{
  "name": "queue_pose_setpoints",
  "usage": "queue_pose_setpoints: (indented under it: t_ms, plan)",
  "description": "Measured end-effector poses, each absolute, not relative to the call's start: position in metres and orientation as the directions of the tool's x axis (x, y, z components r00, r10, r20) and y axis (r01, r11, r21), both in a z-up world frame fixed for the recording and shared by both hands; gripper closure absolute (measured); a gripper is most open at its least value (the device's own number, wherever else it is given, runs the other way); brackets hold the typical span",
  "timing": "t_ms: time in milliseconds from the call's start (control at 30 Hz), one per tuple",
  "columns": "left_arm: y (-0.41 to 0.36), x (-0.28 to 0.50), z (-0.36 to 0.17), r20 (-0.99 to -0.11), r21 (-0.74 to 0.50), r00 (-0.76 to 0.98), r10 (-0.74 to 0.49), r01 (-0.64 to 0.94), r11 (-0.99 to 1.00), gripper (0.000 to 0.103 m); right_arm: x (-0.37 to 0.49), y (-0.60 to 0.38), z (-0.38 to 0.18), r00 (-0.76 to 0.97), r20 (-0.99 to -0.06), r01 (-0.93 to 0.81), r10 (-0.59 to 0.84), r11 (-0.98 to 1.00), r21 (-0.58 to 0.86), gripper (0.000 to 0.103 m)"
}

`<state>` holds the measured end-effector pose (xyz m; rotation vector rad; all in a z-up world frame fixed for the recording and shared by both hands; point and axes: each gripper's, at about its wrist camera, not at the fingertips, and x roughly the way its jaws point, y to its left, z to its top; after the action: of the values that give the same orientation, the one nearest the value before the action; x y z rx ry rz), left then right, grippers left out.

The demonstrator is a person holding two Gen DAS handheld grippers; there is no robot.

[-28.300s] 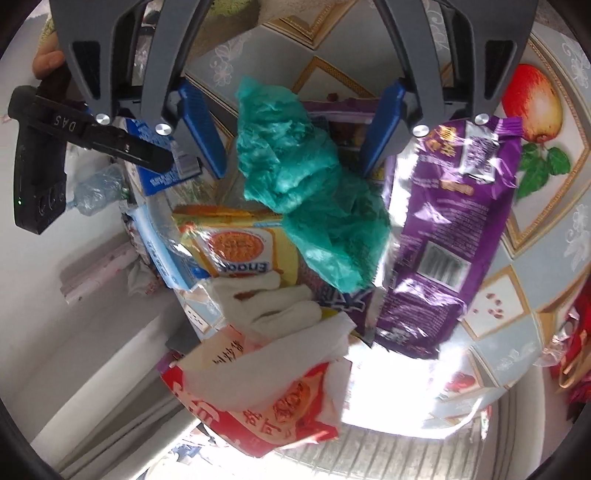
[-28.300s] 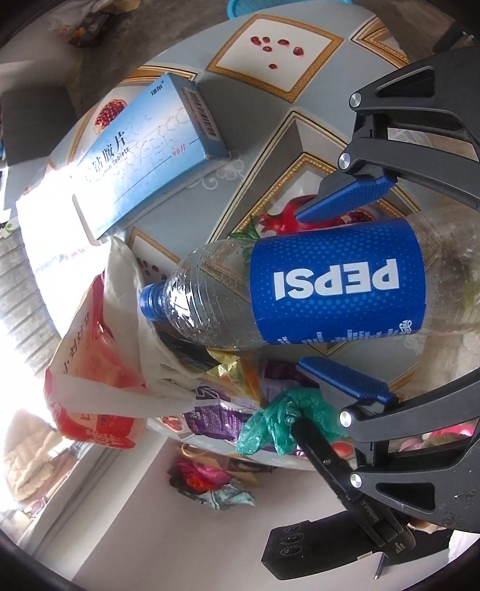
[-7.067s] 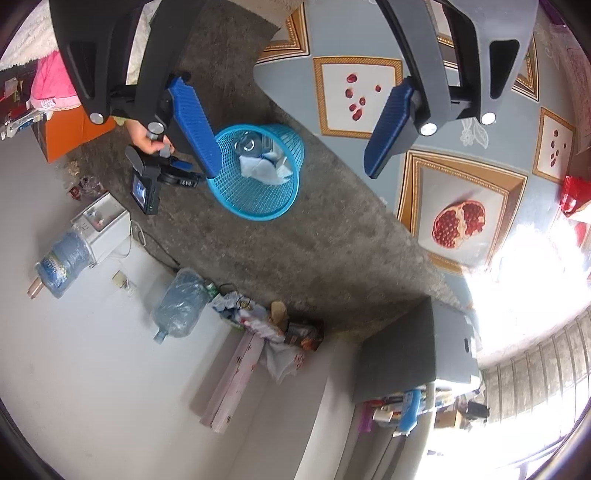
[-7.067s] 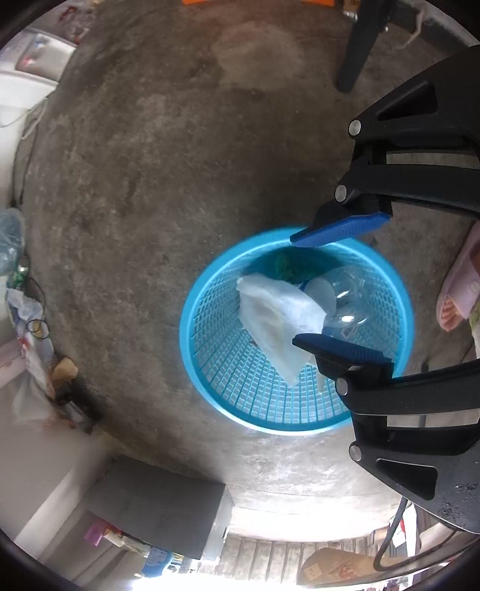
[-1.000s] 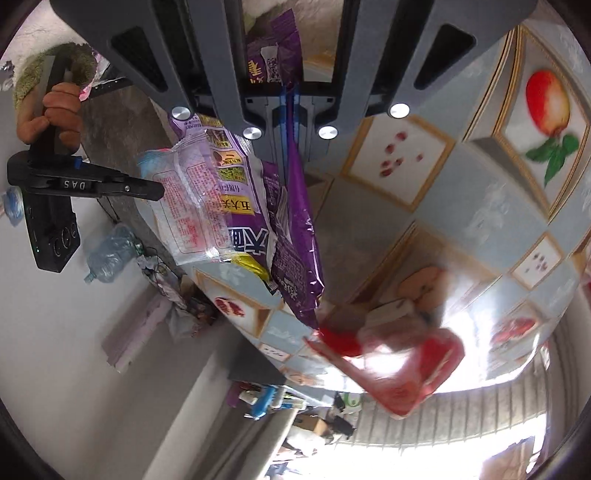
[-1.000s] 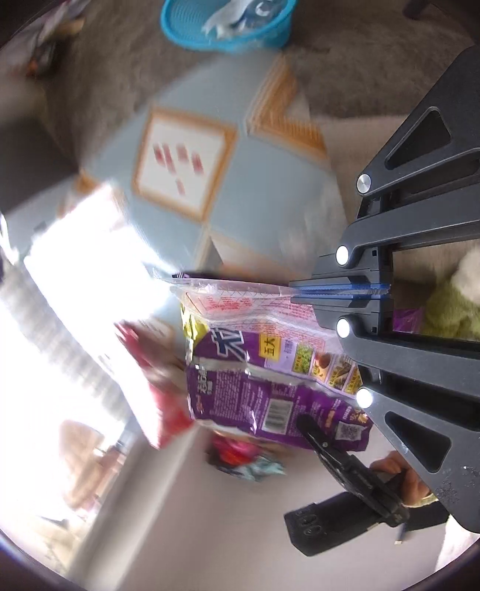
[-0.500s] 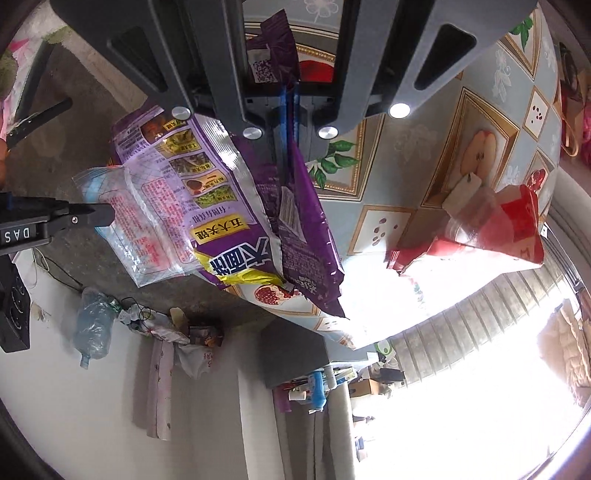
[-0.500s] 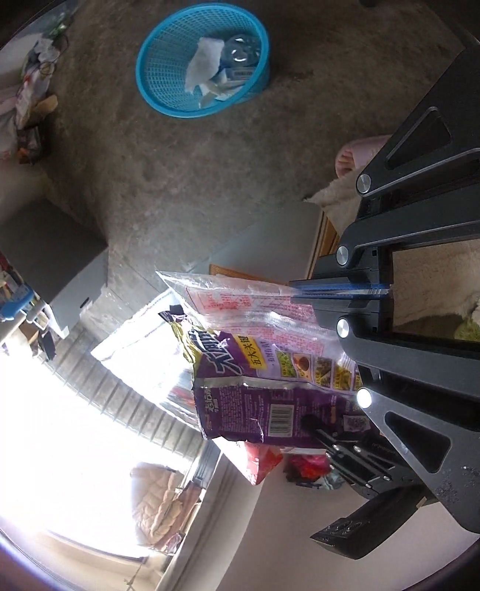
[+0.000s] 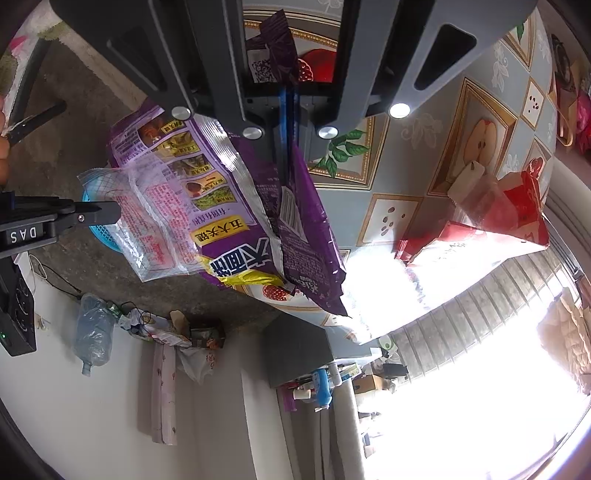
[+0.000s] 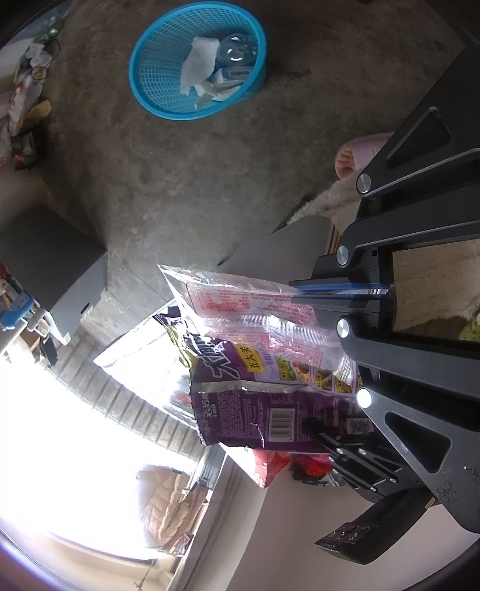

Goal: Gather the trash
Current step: 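Carry the purple bag with the left tool over the wastebasket while the right tool carries the clear bag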

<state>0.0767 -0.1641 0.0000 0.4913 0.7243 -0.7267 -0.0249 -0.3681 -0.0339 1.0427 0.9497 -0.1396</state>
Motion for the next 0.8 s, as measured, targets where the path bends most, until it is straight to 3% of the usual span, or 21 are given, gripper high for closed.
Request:
queue_pose_setpoints:
  t_ms: [333,467,800]
  plan:
    - [-0.165,0.074,0.001,-0.727,0.183,0.551,-0.409,0.729,0.659,0.101,-0.025,-0.376,-0.034,0.626,-0.706,0.499,0.33,0.526,0.688,0.103]
    - [-0.165,0.071,0.015,-0.708,0.118,0.53,-0.467,0.74,0.662,0.101,-0.032,-0.385,-0.025,0.651,-0.694,0.488,0.306,0.532,0.692,0.103]
    - [-0.211,0.067,0.067,-0.643,-0.053,0.376,-0.668,0.848,0.528,0.102,-0.094,-0.449,0.012,0.713,-0.701,0.601,0.027,0.491,0.631,0.103]
